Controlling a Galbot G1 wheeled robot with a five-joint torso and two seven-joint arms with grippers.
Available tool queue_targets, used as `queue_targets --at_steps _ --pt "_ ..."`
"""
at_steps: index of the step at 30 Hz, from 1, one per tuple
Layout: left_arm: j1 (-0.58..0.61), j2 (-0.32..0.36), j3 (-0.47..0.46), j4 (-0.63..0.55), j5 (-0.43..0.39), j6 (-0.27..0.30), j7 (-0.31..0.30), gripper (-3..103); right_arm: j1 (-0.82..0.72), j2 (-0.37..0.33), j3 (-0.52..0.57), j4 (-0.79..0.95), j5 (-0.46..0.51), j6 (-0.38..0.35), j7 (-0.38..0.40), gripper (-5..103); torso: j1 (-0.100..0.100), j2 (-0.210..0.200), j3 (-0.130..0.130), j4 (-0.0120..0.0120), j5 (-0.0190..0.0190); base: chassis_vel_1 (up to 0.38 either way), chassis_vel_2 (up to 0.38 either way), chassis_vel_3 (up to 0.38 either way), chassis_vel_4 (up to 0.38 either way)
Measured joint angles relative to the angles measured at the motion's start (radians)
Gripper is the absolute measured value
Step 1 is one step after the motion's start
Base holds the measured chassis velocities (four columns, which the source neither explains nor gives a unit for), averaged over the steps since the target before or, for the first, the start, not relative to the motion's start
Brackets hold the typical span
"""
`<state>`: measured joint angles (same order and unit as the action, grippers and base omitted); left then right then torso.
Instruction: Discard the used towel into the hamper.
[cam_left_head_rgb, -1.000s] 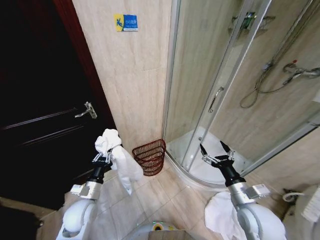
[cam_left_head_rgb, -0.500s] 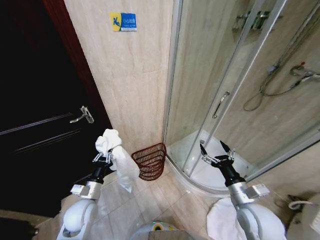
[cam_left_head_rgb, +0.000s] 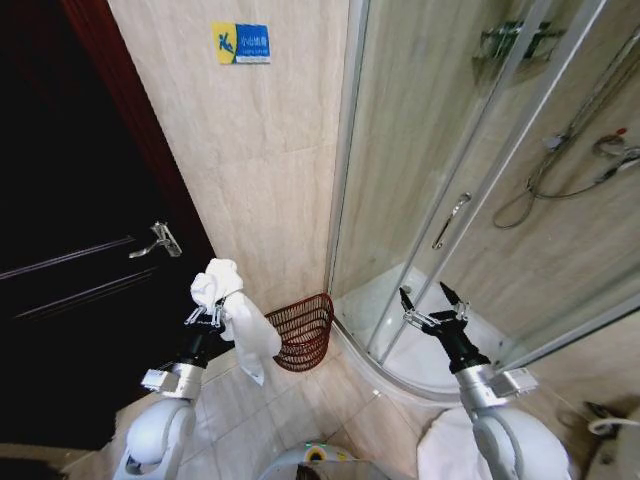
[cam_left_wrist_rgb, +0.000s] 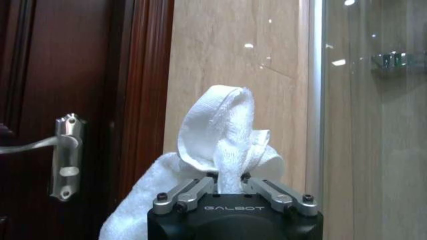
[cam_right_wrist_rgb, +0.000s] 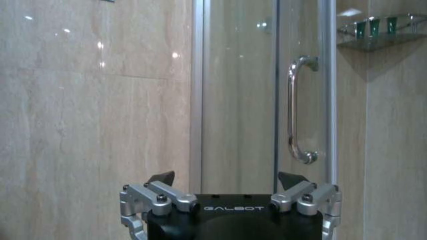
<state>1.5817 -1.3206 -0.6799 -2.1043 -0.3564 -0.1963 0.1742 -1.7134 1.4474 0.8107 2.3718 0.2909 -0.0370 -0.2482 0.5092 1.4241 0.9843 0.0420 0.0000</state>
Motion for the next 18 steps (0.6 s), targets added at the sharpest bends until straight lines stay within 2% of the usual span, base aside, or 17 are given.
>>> queue_targets --at_steps 10,16,18 --pt "-0.018 0.008 0.014 0.014 0.002 0.004 0.0 11 0.001 0.003 -0.004 -0.005 -0.011 0.0 0.001 100 0.0 0.0 0.0 0.0001 0.0 -0.028 0.029 0.032 -0.024" --pt "-0.07 0.009 0.041 0.028 0.006 0.042 -0.004 11 -0.002 0.005 -0.015 -0.034 -0.011 0.011 0.002 100 0.0 0.0 0.0 0.0001 0.0 0.0 0.0 0.0 0.0" --pt "-0.1 0.016 0.078 0.038 0.014 0.061 -0.005 11 -0.011 0.013 -0.015 -0.051 -0.012 0.021 0.001 100 0.0 0.0 0.0 0.0 0.0 0.0 0.0 0.0 0.0"
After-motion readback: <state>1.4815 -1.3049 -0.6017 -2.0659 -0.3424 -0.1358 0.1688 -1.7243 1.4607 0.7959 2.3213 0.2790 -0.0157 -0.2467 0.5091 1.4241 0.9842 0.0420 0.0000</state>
